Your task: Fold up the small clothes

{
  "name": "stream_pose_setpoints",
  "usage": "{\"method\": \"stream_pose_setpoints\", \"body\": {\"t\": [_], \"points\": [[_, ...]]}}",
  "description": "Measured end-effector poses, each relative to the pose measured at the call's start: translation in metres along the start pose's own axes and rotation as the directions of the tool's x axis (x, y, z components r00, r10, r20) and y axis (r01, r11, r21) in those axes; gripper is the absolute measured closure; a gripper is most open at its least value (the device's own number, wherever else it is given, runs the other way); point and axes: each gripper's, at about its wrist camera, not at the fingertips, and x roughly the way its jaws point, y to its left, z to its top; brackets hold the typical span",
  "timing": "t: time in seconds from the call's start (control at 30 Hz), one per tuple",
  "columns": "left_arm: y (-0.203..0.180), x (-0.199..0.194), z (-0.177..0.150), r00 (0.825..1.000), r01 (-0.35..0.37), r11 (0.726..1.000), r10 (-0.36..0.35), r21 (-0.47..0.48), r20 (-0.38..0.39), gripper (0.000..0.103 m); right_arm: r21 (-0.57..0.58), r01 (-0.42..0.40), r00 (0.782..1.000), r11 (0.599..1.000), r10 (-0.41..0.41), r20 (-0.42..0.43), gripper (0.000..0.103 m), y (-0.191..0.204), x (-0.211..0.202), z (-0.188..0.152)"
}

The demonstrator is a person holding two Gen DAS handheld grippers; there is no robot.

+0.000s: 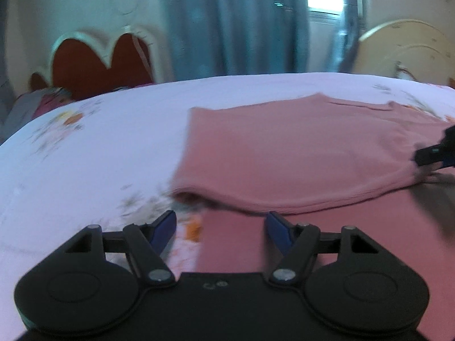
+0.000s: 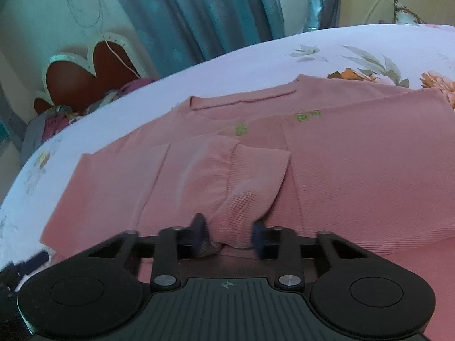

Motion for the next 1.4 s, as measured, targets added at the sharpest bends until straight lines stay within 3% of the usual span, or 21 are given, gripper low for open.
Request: {"method": "stream_pose_setpoints", "body": {"t": [0.17, 0.23, 0.33, 0.43, 0.5, 0.6, 0.83, 0.9, 0.97, 1.03, 1.23, 1.4], "points": [[0.012, 0.012, 0.009, 0.999, -0.030, 0.997, 0.029, -0.065, -0.014, 0.035, -0.097, 0.041, 0.991, 0.994, -0.028, 0.134, 0.081, 0.014, -0.024, 0.014], [0.021, 0.016, 0.011, 1.000, -0.029, 0.995, 0.028, -0.091, -0.006, 0.054, -0.136, 0.057, 0.983, 0.989, -0.031, 0.183, 0.081, 0.016, -0.038, 0.021], [0.031, 0.018, 0.010, 1.000, -0.016, 0.990, 0.016, -0.138, 0.005, 0.069, -0.198, 0.124, 0.967, 0.972, -0.074, 0.242, 0.081, 0.011, -0.055, 0.025], [0.037, 0.020, 0.008, 1.000, 0.017, 0.984, -0.015, -0.176, 0.013, 0.078, -0.192, 0.156, 0.972, 0.969, -0.117, 0.202, 0.081, -0.007, -0.048, 0.023], [0.035, 0.019, 0.006, 1.000, 0.022, 0.986, -0.019, -0.164, 0.019, 0.080, -0.162, 0.180, 0.977, 0.970, -0.157, 0.143, 0.081, -0.024, -0.035, 0.017], [0.037, 0.020, 0.005, 0.999, 0.033, 0.985, -0.031, -0.170, 0.015, 0.080, -0.109, 0.168, 0.984, 0.980, -0.161, 0.070, 0.081, -0.042, -0.024, 0.005], [0.038, 0.017, 0.011, 0.998, 0.057, 0.987, -0.061, -0.151, -0.023, 0.076, -0.119, 0.196, 0.980, 0.973, -0.191, 0.057, 0.080, -0.051, -0.028, 0.001], [0.039, 0.017, 0.014, 0.998, 0.053, 0.987, -0.059, -0.153, -0.035, 0.072, -0.118, 0.211, 0.976, 0.970, -0.203, 0.079, 0.075, -0.052, -0.037, 0.003], [0.039, 0.014, 0.016, 0.998, 0.037, 0.987, -0.044, -0.158, -0.041, 0.069, -0.113, 0.229, 0.970, 0.967, -0.217, 0.107, 0.052, -0.052, -0.048, 0.003], [0.040, 0.012, 0.018, 0.998, 0.036, 0.986, -0.045, -0.164, -0.046, 0.064, -0.106, 0.230, 0.967, 0.968, -0.214, 0.138, 0.045, -0.055, -0.055, 0.007], [0.044, -0.007, 0.025, 1.000, 0.026, 0.987, -0.026, -0.157, 0.001, 0.045, -0.091, 0.243, 0.962, 0.966, -0.228, 0.149, 0.045, -0.063, -0.054, 0.025], [0.048, -0.022, 0.033, 0.999, 0.032, 0.989, -0.027, -0.142, 0.038, 0.041, -0.060, 0.233, 0.966, 0.971, -0.224, 0.131, 0.045, -0.069, -0.042, 0.035]]}}
